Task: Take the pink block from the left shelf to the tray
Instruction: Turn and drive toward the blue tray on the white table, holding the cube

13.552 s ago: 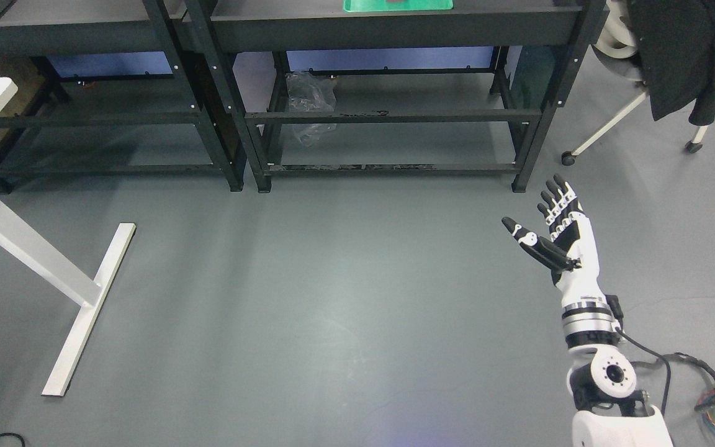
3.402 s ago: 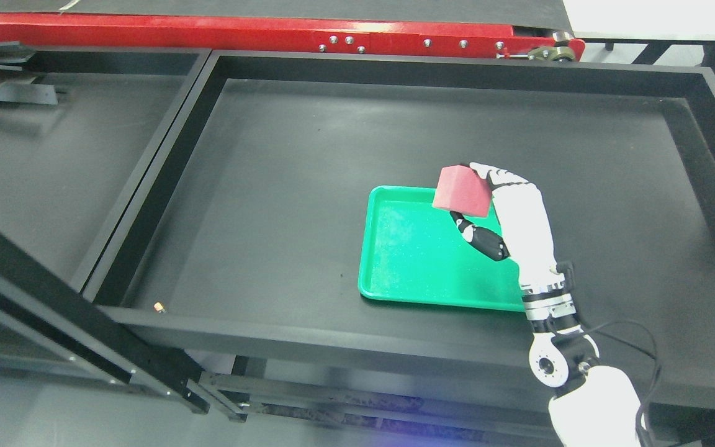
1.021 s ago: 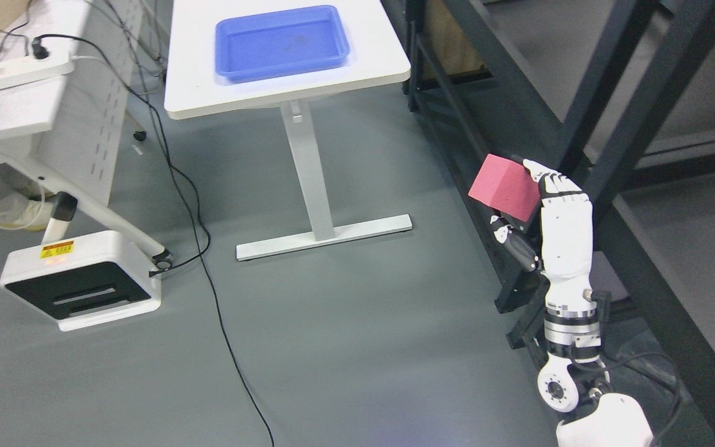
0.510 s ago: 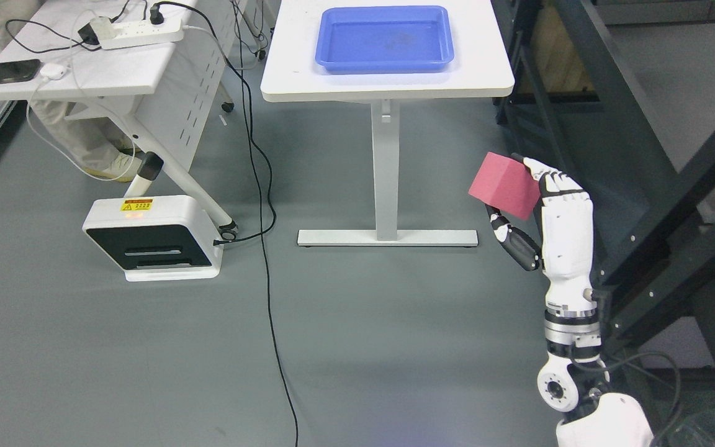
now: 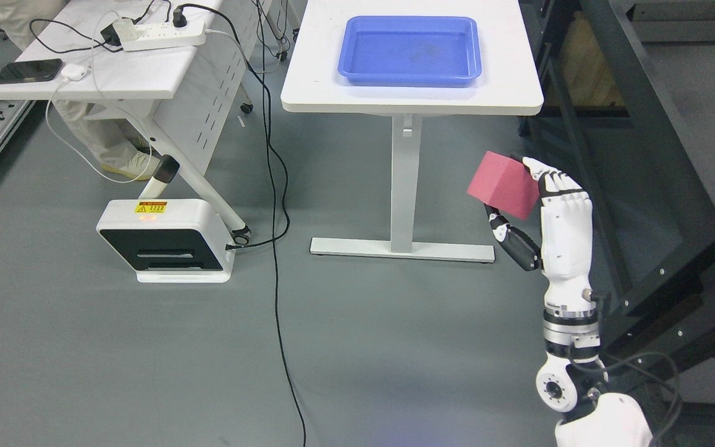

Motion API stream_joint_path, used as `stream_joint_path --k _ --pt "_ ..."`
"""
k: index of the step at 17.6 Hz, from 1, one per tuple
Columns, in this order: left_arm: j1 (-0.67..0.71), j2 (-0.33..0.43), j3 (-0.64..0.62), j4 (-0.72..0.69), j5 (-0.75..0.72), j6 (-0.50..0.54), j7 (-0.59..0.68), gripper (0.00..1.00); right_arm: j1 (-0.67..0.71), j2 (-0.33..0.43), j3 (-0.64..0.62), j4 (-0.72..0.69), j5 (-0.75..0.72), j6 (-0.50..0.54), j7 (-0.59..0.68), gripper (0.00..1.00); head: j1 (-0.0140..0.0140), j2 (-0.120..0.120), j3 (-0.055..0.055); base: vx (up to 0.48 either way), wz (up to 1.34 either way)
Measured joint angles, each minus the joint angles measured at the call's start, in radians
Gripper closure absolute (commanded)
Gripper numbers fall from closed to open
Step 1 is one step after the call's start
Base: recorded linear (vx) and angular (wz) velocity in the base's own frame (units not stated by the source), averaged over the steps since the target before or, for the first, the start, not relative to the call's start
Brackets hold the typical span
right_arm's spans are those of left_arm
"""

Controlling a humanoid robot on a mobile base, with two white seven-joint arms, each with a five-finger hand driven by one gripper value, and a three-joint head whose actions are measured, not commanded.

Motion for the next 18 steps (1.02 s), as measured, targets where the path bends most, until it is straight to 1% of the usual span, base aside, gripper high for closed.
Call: stream_joint_path --k 8,18 --pt "0.0 0.0 0.0 0.0 0.0 0.0 0.0 0.0 0.0 0.0 0.013 -0.007 0.005 0.002 0.006 0.93 0.0 0.0 0.0 0.173 -0.03" --pt "0.0 0.0 0.0 0.0 0.0 0.0 0.0 0.0 0.0 0.0 0.027 -0.01 0.044 0.002 0.012 0.93 0.0 0.0 0.0 0.232 -0.03"
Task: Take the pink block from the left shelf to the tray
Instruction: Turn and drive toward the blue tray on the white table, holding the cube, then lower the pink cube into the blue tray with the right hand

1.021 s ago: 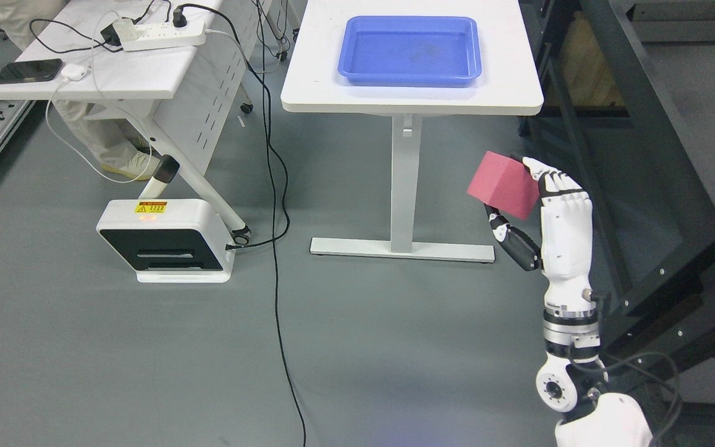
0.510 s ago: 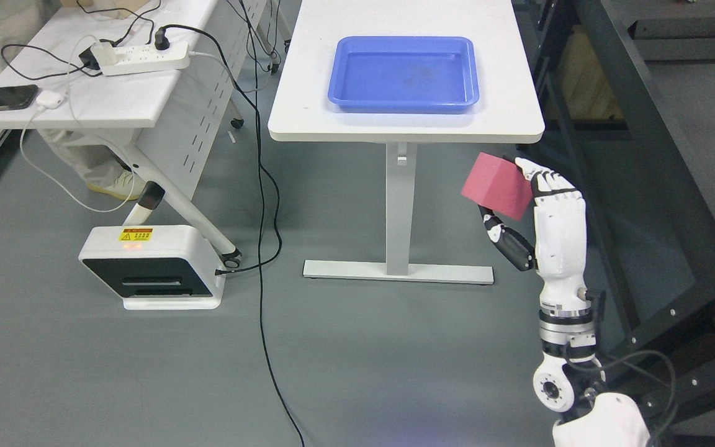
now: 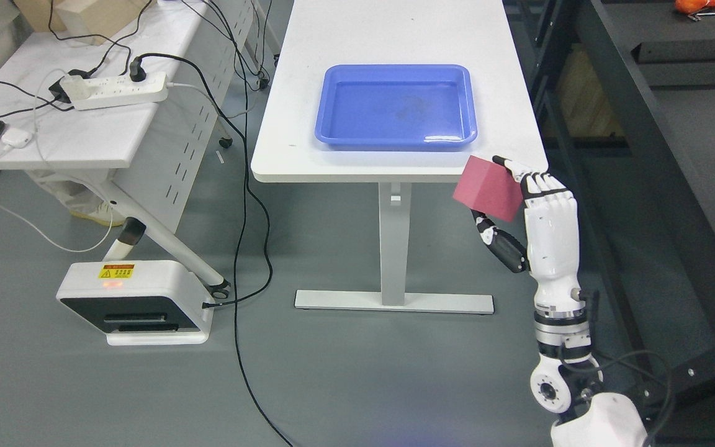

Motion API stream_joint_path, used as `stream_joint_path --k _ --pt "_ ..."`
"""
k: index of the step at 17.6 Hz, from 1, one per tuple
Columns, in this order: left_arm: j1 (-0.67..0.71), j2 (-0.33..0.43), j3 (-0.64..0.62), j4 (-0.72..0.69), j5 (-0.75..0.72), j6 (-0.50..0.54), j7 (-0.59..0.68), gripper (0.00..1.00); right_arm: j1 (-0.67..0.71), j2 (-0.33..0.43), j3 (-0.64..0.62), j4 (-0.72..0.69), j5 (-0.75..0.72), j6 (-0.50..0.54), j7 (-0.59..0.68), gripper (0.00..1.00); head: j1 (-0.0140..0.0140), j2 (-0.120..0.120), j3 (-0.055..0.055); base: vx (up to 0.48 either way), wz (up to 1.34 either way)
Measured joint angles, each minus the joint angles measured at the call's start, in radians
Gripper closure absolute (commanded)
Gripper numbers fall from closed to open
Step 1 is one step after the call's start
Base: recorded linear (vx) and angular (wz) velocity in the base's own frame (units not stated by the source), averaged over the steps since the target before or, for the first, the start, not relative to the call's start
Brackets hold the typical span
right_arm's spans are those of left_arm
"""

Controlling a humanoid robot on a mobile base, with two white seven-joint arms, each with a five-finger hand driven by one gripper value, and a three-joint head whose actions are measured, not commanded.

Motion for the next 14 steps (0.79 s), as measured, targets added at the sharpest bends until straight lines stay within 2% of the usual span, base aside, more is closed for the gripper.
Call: stream_joint_path --k 8,14 --pt "0.0 0.0 0.0 0.0 0.0 0.0 0.0 0.0 0.032 0.0 0.028 0.0 0.07 -0.003 0.01 0.9 0.0 0.0 0.0 0.204 0.0" --pt "0.0 0.0 0.0 0.0 0.0 0.0 0.0 0.0 0.053 0.0 0.051 -0.001 0.09 -0.009 0.012 0.95 0.0 0.0 0.0 0.206 0.03"
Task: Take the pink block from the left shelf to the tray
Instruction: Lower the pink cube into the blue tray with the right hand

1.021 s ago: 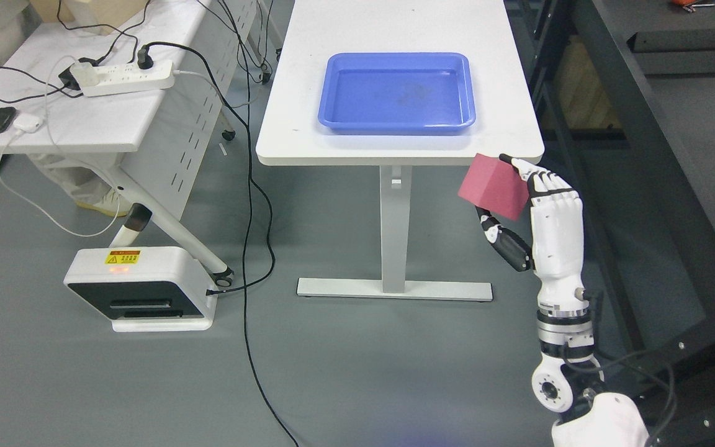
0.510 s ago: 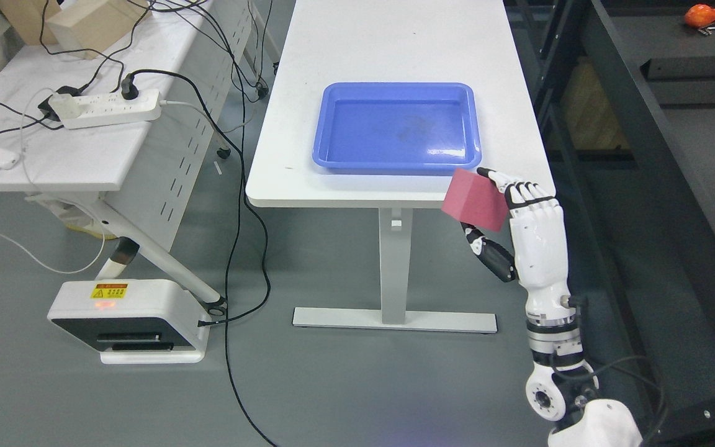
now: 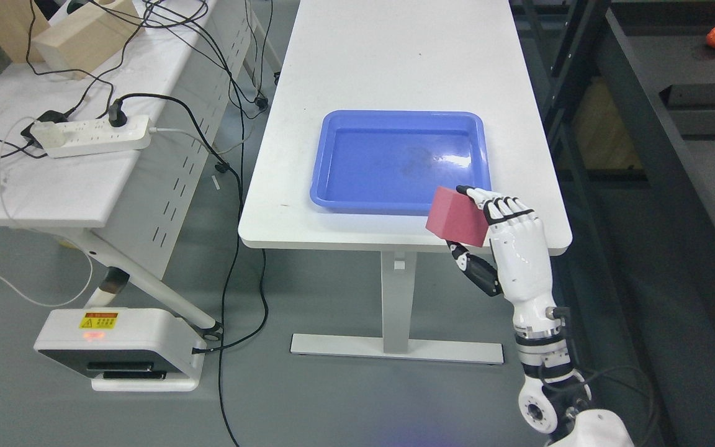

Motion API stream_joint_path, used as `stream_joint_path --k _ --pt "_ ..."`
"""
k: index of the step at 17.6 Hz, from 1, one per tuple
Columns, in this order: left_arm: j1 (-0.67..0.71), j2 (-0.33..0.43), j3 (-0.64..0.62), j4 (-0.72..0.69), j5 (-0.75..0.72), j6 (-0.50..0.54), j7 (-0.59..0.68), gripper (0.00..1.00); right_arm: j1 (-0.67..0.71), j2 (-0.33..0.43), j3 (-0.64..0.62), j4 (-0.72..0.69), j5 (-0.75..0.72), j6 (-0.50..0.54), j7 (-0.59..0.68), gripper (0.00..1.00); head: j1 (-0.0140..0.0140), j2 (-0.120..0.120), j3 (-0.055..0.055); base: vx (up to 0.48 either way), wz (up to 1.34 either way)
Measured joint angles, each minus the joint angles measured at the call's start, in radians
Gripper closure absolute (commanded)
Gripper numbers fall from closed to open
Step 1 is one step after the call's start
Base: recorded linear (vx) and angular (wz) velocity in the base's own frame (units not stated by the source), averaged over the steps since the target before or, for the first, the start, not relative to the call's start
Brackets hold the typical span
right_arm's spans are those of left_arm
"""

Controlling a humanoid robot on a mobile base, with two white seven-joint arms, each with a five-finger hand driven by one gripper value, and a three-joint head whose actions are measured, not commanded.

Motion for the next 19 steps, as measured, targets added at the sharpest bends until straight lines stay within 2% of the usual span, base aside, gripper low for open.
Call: stream_joint_path --k 10,19 --pt "0.0 0.0 0.0 0.0 0.0 0.0 0.0 0.0 0.003 0.0 0.023 0.0 0.029 -0.002 0.0 0.95 0.0 0.0 0.0 0.196 -0.01" --pt "0.0 0.0 0.0 0.0 0.0 0.0 0.0 0.0 0.003 0.0 0.07 0.007 0.154 -0.011 0.023 0.94 0.0 0.0 0.0 0.111 -0.01"
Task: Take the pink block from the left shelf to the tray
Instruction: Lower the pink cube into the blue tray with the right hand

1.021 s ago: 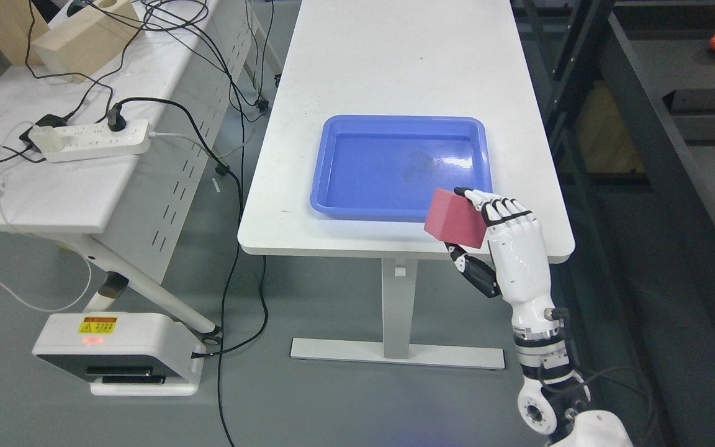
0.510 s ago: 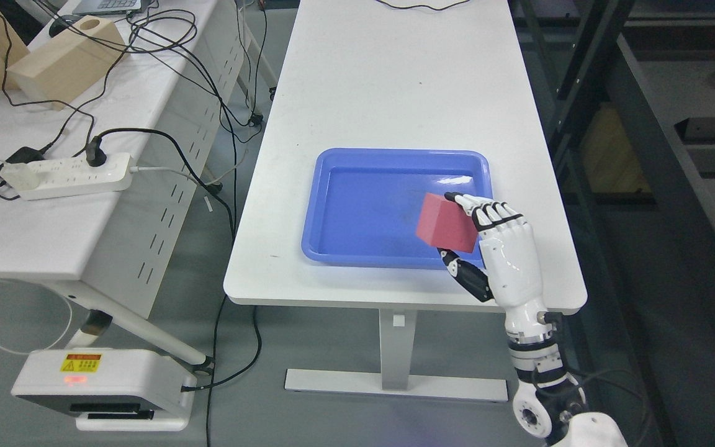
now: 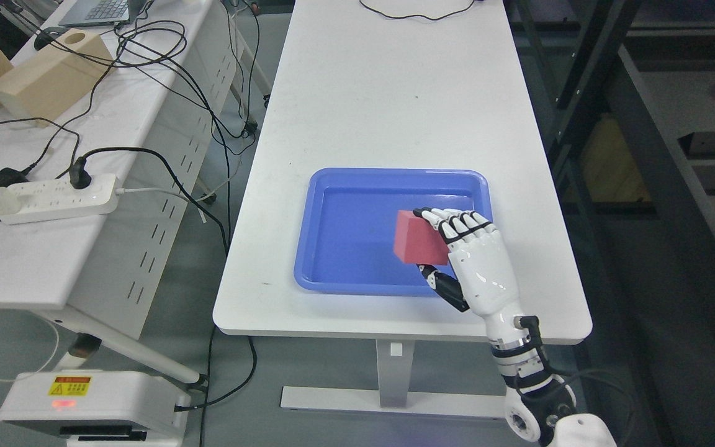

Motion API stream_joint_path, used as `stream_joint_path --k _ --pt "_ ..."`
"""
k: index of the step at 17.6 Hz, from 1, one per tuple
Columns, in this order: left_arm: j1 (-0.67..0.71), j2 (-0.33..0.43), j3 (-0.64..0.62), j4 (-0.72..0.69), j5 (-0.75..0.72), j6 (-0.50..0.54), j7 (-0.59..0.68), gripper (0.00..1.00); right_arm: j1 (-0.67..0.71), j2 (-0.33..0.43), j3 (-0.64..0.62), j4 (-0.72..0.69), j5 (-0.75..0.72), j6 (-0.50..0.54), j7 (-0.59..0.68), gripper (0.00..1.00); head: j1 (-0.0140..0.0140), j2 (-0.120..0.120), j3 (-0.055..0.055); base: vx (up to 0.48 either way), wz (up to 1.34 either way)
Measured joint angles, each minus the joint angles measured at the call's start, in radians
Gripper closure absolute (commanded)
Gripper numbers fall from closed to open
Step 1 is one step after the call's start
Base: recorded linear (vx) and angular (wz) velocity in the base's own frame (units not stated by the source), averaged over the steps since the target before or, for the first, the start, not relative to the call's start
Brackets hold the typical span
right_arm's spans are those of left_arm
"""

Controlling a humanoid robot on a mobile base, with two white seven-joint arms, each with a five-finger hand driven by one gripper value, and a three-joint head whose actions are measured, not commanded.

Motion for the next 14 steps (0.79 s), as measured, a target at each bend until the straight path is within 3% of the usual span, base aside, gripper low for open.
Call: stream_joint_path --k 5,14 --pt "0.0 0.0 0.0 0.0 0.0 0.0 0.0 0.0 0.0 0.0 0.022 0.009 0.037 -0.005 0.047 0.94 0.0 0.0 0.0 0.079 0.0" --pt "0.0 0.0 0.0 0.0 0.0 0.0 0.0 0.0 -0.003 0.0 0.043 0.036 0.05 -0.006 0.239 0.9 0.0 0.0 0.0 0.082 0.0"
